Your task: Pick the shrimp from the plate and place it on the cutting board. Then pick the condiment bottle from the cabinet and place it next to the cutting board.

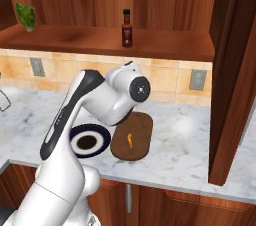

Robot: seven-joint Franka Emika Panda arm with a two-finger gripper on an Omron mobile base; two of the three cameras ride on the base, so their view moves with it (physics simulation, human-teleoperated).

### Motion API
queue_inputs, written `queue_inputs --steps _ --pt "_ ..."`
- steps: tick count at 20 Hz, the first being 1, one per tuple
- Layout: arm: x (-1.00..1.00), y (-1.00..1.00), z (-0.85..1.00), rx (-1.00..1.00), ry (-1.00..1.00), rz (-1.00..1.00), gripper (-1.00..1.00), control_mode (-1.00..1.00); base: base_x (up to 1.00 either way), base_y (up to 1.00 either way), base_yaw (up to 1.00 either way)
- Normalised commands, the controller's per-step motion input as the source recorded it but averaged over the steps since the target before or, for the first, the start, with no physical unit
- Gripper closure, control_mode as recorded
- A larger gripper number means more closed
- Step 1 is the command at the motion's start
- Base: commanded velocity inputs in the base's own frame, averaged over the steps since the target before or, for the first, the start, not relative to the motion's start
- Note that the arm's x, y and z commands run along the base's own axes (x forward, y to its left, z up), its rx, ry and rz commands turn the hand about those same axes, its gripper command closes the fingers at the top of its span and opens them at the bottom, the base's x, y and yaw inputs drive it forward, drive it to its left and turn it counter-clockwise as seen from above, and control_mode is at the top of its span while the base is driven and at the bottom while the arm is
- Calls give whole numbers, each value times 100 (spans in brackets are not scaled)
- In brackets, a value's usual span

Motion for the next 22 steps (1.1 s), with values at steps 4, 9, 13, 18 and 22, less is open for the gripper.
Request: queue_inputs --steps 4,9,13,18,22 --pt "0 0 29 1 -4 8 -100 -100 0 0 0" --pt "0 0 22 0 -7 9 -100 -100 0 0 0" --pt "0 3 3 0 -5 6 -100 -100 0 0 0" --pt "0 10 0 0 -4 1 -100 -100 0 0 0" --pt "0 8 2 0 0 0 -100 -100 0 0 0"
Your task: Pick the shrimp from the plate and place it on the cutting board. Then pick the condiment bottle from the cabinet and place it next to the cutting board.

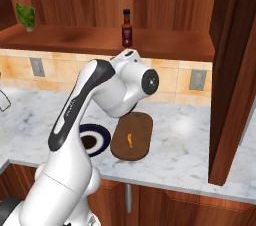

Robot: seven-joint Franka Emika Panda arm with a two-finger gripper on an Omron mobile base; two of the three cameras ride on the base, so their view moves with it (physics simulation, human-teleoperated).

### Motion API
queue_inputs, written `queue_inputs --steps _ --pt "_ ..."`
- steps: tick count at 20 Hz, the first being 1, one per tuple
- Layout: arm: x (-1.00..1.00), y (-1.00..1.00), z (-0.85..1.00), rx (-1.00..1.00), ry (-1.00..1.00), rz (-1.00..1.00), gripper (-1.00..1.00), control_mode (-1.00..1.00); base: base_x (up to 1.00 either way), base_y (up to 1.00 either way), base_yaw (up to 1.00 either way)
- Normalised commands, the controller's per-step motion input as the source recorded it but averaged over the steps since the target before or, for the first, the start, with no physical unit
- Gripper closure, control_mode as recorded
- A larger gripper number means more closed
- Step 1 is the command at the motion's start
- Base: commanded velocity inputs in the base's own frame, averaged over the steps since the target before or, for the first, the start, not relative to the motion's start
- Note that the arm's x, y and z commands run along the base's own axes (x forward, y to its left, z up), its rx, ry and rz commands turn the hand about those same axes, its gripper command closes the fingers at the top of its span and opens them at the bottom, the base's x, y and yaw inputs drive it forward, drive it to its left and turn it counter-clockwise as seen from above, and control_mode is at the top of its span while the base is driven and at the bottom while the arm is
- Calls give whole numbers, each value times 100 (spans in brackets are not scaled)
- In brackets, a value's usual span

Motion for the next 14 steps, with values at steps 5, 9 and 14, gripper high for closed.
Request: queue_inputs --steps 5,9,14 --pt "6 4 12 0 0 0 -100 -100 0 0 0" --pt "10 0 19 0 0 0 -100 -100 0 0 0" --pt "11 0 18 0 0 0 -100 -100 0 0 0"
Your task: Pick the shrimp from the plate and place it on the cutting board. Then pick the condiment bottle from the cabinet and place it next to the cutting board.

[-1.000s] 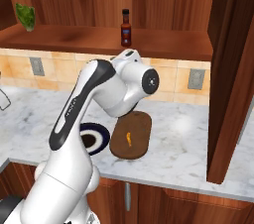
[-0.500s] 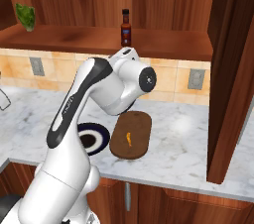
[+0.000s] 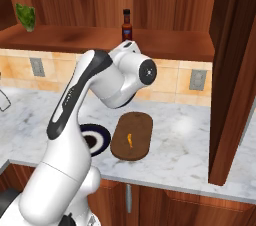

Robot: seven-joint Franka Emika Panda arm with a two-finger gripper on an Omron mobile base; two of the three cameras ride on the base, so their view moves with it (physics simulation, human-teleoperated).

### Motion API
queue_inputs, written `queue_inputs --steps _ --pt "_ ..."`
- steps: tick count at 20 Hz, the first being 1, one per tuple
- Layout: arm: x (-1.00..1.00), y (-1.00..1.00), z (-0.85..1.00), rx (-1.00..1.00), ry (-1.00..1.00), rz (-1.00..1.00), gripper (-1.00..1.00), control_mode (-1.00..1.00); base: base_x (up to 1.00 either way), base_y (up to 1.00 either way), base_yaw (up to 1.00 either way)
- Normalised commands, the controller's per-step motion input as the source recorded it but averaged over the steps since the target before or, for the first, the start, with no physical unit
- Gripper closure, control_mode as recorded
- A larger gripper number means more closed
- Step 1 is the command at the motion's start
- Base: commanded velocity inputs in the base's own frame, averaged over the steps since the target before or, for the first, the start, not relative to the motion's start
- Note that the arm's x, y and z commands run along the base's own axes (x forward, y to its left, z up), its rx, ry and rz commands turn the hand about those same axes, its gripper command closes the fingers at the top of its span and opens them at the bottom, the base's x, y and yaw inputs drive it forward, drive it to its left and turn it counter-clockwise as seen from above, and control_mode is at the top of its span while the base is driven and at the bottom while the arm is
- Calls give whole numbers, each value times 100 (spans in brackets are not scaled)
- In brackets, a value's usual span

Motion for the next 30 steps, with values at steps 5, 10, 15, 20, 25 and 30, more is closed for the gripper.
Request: queue_inputs --steps 5,10,15,20,25,30 --pt "17 0 16 1 0 0 -100 -100 0 0 0" --pt "18 0 14 1 0 0 -100 -100 0 0 0" --pt "18 0 12 2 0 0 -100 -100 0 0 0" --pt "19 0 10 2 0 0 -100 -100 0 0 0" --pt "15 -8 8 2 0 0 -100 -100 0 0 0" --pt "6 -14 9 2 0 0 -100 -100 0 0 0"
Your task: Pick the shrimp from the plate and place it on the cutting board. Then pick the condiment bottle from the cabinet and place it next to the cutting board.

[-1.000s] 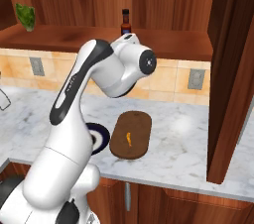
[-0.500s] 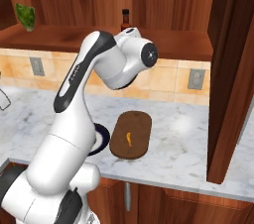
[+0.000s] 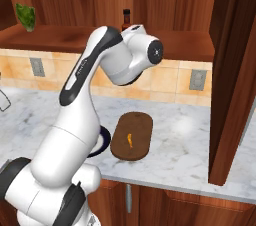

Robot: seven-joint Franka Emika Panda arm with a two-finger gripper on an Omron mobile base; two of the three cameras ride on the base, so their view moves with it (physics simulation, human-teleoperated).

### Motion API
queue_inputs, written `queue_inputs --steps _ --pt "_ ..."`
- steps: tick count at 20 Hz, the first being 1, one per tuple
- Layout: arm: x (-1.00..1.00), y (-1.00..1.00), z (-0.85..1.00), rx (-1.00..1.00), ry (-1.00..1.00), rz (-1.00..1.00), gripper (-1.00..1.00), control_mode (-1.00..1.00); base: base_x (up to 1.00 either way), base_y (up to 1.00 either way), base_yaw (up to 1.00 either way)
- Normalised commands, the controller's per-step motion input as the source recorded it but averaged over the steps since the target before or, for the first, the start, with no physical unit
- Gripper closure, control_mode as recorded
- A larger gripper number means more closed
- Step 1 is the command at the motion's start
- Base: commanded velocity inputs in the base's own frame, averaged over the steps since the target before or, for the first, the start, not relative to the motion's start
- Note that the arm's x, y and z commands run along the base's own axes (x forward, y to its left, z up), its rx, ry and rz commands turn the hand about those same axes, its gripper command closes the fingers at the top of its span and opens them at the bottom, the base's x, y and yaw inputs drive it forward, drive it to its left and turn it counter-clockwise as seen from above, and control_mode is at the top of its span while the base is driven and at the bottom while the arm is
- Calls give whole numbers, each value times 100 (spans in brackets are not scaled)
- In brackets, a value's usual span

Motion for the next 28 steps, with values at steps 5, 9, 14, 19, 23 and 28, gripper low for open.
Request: queue_inputs --steps 5,9,14,19,23,28 --pt "0 -10 13 1 0 0 -100 -100 0 0 0" --pt "0 -2 11 0 0 0 -100 -100 0 0 0" --pt "2 0 2 0 0 0 -100 -100 0 0 0" --pt "6 0 0 0 0 0 -100 -100 0 0 0" --pt "11 -3 0 0 0 -1 -100 -100 0 0 0" --pt "13 -6 0 0 0 -1 -100 -100 0 0 0"
